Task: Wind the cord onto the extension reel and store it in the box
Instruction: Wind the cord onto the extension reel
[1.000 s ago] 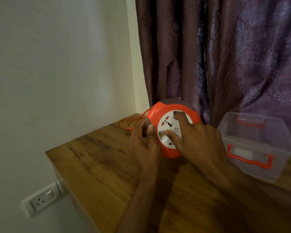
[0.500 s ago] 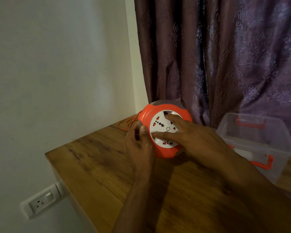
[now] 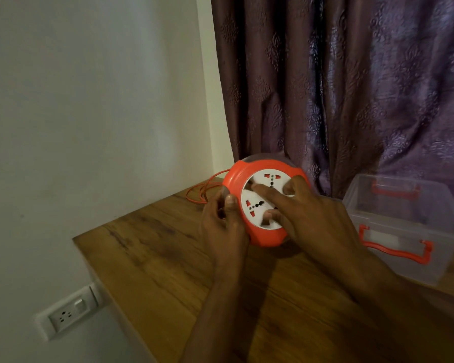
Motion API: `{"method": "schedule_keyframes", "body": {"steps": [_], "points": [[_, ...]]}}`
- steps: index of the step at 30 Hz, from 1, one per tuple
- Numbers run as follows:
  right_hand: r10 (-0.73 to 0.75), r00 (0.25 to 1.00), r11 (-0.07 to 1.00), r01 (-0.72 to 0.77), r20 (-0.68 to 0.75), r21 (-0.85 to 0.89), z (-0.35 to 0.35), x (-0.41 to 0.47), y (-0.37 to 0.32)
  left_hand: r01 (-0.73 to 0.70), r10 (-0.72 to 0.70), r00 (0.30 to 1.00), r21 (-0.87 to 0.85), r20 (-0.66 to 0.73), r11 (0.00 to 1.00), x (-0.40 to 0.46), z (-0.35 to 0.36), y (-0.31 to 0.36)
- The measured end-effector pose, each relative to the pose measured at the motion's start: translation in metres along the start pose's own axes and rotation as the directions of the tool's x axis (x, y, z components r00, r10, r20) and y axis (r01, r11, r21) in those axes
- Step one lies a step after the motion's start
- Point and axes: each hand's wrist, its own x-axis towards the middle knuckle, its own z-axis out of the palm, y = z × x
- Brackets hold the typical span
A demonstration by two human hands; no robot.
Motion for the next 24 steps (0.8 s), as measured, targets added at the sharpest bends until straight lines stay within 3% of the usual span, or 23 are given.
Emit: {"method": "schedule_keyframes", "body": {"steps": [4, 10, 15, 19, 24], "points": [[0.114, 0.987, 0.993, -0.110, -0.115, 0.045, 0.006, -0.002, -0.002, -0.021, 0.021, 1.000, 0.023, 0.023, 1.000, -0.005, 0.003, 0.002], [0.198, 0.971, 0.979, -0.189, -0.131, 0.083, 0.003, 0.000, -0.012, -0.016, 0.015, 1.000, 0.061, 0.011, 0.998, -0.004, 0.004, 0.002], [0.050, 0.995, 0.998, -0.046, -0.084, 0.045, -0.010, 0.005, -0.005, -0.018, 0.018, 0.999, 0.020, -0.026, 1.000, -0.004, 0.004, 0.001], [-0.166, 0.983, 0.986, 0.168, 0.082, -0.018, -0.014, 0.005, -0.004, -0.036, 0.037, 0.998, 0.033, -0.041, 0.999, -0.001, 0.001, 0.000], [-0.204, 0.970, 0.978, 0.208, 0.132, -0.016, -0.010, 0.002, -0.003, -0.015, 0.017, 0.999, 0.035, -0.048, 0.999, 0.000, -0.001, 0.000]]}}
